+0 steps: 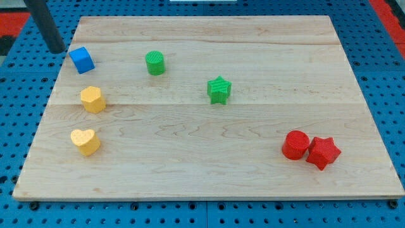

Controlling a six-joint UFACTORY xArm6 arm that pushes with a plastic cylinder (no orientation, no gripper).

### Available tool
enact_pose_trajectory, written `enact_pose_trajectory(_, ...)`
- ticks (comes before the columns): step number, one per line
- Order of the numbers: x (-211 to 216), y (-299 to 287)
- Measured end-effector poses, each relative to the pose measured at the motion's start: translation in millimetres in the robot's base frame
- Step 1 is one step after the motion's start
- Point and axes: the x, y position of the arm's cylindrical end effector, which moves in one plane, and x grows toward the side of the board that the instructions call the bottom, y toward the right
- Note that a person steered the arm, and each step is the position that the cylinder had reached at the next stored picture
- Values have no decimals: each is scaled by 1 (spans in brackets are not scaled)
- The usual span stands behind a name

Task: Slide the yellow hexagon up a bit

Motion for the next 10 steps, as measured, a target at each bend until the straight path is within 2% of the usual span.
enact_pose_trajectory(1, 31, 29)
enact_pose_trajectory(4, 26, 49)
enact_pose_trajectory(5, 77, 66)
enact_pose_trajectory(6, 80, 132)
enact_pose_trajectory(8, 164, 128)
enact_pose_trajectory(9, 159, 107)
enact_pose_trajectory(10, 129, 81)
